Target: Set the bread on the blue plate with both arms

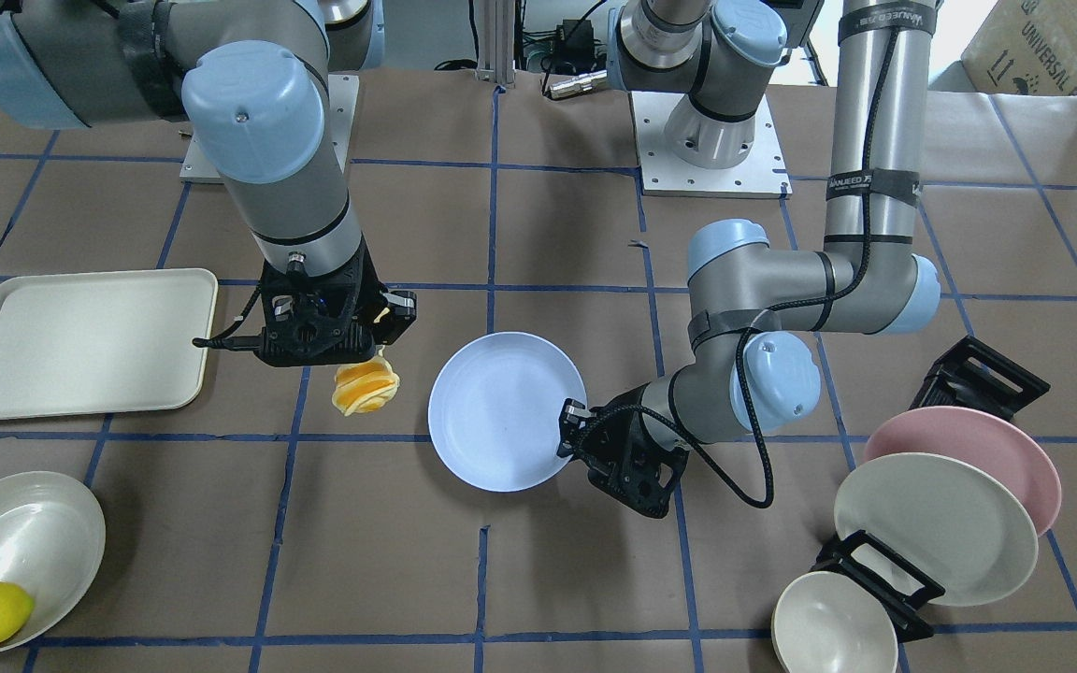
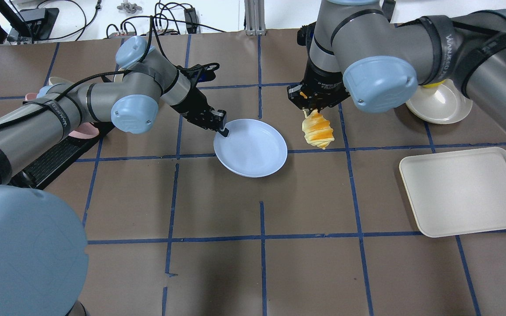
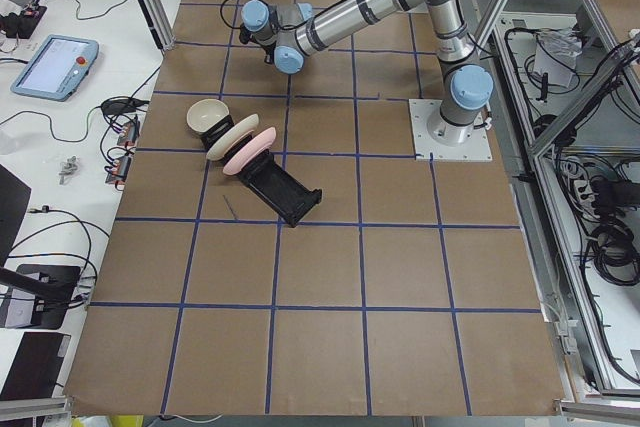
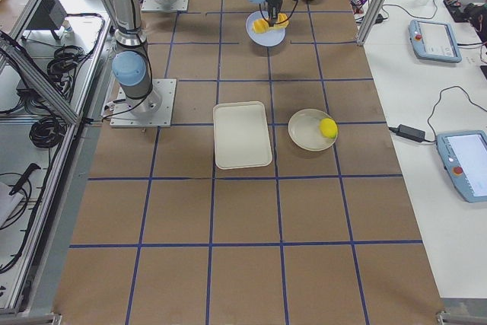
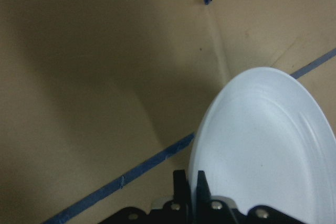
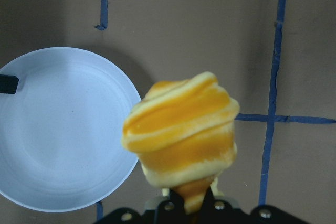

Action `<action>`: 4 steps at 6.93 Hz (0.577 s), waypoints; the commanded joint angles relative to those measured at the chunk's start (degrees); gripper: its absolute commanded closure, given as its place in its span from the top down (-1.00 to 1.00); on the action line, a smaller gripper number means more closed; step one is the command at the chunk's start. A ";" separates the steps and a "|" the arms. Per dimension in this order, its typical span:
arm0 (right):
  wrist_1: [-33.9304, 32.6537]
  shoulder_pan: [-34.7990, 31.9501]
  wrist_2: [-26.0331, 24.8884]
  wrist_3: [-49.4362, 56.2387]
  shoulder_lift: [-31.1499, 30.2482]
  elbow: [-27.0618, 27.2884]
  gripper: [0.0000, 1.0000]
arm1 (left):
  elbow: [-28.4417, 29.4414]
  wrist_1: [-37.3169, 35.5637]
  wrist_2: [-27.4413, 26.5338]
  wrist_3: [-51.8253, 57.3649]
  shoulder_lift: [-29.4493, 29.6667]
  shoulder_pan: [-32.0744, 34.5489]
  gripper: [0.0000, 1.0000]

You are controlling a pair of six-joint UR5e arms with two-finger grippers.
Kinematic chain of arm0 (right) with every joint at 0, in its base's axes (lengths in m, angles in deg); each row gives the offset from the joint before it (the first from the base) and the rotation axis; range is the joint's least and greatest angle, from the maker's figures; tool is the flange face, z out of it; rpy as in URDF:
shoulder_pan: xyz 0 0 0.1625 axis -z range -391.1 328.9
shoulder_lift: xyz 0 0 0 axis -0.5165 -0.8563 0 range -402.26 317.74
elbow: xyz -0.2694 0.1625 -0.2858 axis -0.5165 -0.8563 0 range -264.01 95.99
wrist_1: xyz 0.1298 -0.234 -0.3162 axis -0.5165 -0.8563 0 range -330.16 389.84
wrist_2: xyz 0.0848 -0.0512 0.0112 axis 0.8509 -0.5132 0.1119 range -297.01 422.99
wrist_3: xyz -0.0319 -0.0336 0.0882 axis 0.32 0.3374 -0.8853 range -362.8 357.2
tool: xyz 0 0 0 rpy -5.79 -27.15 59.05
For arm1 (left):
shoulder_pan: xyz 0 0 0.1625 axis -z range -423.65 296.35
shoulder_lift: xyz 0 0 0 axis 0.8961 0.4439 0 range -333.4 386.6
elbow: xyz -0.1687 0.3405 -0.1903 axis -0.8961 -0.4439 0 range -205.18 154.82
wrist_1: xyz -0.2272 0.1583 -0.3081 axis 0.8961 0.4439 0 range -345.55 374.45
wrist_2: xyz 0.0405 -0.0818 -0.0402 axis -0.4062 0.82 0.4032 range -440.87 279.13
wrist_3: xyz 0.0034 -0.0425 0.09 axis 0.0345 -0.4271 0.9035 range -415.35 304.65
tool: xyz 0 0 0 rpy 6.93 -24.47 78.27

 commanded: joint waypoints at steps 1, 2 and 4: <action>-2.04 -0.89 -0.62 -1.52 1.14 0.33 -0.87 | -0.33 -7.04 0.12 -3.86 0.95 -0.13 -0.17; -3.97 -2.29 -2.10 -2.31 2.62 0.25 -0.87 | 0.11 -7.34 0.12 -8.51 0.86 -0.13 0.64; -5.39 -3.70 -3.26 -7.02 4.13 0.33 -0.87 | -0.23 -6.21 -2.58 -9.44 -2.37 -2.40 1.00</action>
